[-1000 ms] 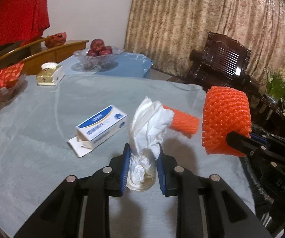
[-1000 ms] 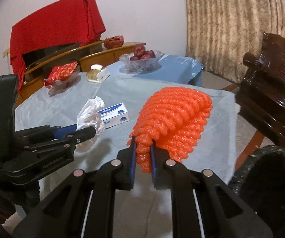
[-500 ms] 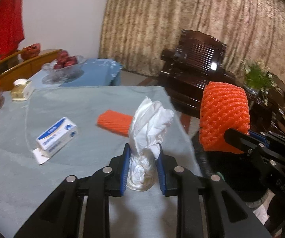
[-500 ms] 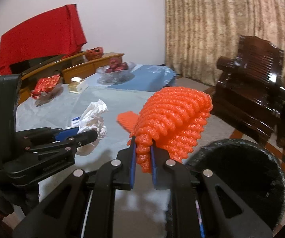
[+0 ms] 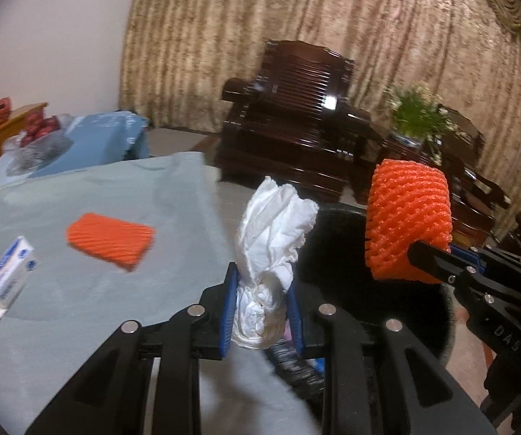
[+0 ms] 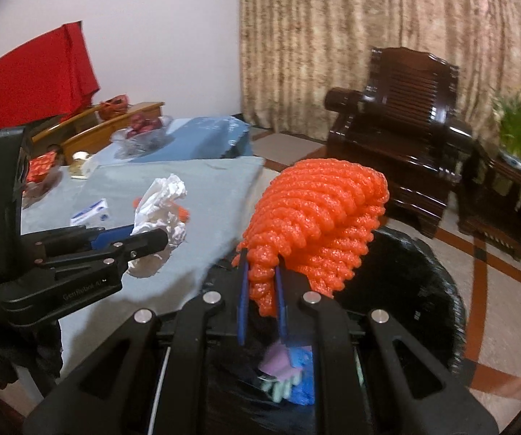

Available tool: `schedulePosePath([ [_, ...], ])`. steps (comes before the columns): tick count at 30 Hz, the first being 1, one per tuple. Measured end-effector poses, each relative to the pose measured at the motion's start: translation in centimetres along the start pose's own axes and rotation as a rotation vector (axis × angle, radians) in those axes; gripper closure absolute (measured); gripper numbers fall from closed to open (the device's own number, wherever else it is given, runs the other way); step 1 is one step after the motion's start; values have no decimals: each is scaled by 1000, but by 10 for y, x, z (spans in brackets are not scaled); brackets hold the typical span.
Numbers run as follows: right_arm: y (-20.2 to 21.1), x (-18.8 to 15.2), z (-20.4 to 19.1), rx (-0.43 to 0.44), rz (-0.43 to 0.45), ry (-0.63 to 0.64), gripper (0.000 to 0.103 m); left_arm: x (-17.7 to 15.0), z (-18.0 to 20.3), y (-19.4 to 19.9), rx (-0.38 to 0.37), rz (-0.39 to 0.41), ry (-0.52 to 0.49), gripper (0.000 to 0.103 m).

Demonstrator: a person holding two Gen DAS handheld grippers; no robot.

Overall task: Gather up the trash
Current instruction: 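Carry the tissue and orange foam net to the bin and release both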

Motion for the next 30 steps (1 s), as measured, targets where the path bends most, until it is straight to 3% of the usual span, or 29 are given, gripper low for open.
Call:
schedulePosePath([
  [11,-2,-20,49,-69,-31,-59,91,6,58,-43,-70,-23,-74,78],
  [21,-7,-33,74,-101,-47,-101,91,6,82,-64,-99,-42,-95,78],
  [26,-14,-39,80,-116,-69,-110,88,1,84,-67,-105,-58,-96,72],
  [29,-20,-45,84,-121,-95,-116,81,-1,83,-68,-121,-72,-91,64],
  [30,-22,-47,85,-127,-105,-117,75,0,83,-69,-123,-76,-89,62],
])
Point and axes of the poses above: each gripper's, at about its wrist camera, not at the fingertips, and y roughly against the way its jaws point, z to its right, x to its top, the point moved 6 cm from there along -y, roughly the way its jaws point
